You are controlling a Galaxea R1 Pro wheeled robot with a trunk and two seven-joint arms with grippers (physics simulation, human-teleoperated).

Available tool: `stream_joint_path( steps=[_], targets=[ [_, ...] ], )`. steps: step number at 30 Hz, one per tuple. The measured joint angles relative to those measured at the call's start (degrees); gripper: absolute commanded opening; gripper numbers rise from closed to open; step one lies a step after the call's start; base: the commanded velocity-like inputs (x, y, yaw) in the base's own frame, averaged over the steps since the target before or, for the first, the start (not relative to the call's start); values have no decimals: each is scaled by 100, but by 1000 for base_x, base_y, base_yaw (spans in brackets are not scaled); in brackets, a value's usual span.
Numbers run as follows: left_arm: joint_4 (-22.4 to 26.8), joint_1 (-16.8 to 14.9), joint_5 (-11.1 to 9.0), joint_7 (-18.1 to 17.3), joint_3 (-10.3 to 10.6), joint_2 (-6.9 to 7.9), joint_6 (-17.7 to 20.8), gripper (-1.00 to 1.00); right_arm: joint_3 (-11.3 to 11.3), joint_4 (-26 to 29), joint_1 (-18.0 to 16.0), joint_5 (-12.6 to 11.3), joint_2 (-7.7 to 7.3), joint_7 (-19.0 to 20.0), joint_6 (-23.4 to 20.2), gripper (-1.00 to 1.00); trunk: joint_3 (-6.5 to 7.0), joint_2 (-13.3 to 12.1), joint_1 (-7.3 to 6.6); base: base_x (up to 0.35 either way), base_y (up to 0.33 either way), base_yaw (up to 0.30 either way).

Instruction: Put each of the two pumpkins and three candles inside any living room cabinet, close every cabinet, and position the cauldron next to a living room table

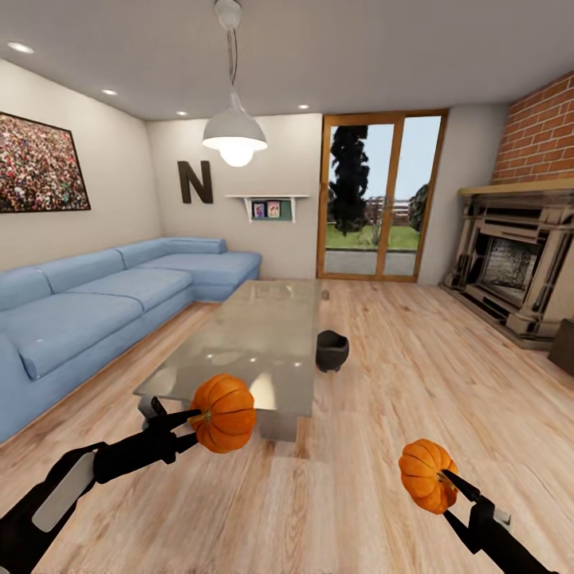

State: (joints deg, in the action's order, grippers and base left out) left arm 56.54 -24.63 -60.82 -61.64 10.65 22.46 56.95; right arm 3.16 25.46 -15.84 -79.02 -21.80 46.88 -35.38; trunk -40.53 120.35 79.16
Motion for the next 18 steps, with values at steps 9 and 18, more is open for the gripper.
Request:
stream_joint_path(
  steps=[9, 18],
  targets=[
    [55, 0, 11, 0, 11, -1, -5, -100, -10, 0, 0, 8, -11, -7, -8, -100, -85, 0, 0, 0, -245, 71],
    [58, 0, 35, -1, 12, -1, -19, -100, -4, 4, -1, 5, -24, -1, 12, -100, -164, 0, 0, 0, -275, 81]
  ],
)
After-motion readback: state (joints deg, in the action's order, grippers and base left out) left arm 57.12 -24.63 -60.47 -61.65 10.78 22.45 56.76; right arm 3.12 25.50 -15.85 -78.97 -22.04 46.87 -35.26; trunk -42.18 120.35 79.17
